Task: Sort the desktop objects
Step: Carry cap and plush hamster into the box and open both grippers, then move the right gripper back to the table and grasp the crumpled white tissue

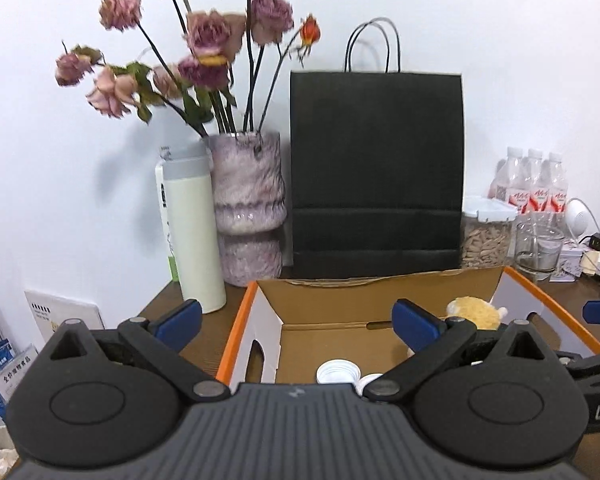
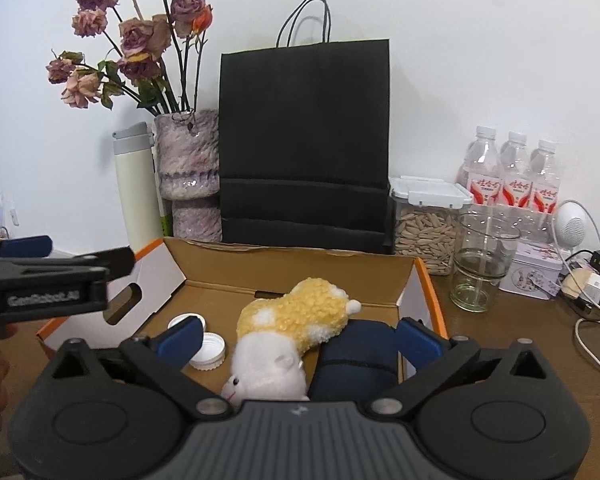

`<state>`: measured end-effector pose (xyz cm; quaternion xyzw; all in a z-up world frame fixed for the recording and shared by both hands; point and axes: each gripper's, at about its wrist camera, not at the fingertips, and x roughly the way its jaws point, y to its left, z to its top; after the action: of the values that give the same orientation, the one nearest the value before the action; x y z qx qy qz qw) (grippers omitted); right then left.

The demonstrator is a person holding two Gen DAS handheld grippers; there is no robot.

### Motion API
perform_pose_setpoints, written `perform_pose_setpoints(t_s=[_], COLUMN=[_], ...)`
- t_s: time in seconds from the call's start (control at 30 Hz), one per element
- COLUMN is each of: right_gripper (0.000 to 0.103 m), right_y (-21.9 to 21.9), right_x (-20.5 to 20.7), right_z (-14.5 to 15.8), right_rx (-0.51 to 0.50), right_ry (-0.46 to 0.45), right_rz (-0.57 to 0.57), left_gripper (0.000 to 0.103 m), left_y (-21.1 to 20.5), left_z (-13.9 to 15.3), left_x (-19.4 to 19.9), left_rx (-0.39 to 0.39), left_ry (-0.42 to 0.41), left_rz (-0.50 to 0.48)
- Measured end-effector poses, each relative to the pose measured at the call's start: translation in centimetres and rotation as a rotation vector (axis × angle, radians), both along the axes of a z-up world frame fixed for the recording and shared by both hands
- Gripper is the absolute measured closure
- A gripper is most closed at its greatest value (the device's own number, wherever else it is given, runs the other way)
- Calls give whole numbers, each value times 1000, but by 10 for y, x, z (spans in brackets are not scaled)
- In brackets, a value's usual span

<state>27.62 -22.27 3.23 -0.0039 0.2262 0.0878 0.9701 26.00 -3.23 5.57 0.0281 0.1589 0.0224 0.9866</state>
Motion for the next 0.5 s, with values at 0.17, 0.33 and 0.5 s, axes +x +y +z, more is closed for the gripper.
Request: perform_pose_setpoints(t_s=[0.17, 0.33, 0.5], right_gripper=[0, 0, 0], right_y=[-4, -4, -1], right_x=[-20, -40, -63], right_z=[2, 4, 6], right_rx=[1, 1, -5], right_ry=[-10, -14, -26], right_rz=[-9, -10, -5], left_gripper=[0, 0, 0], left_y=[3, 4, 5], left_z=[3, 0, -4], left_x=[-23, -43, -64], left_rx=[-43, -33, -7], left_ry=[-20, -24, -24], left_rz=[-21, -2, 22])
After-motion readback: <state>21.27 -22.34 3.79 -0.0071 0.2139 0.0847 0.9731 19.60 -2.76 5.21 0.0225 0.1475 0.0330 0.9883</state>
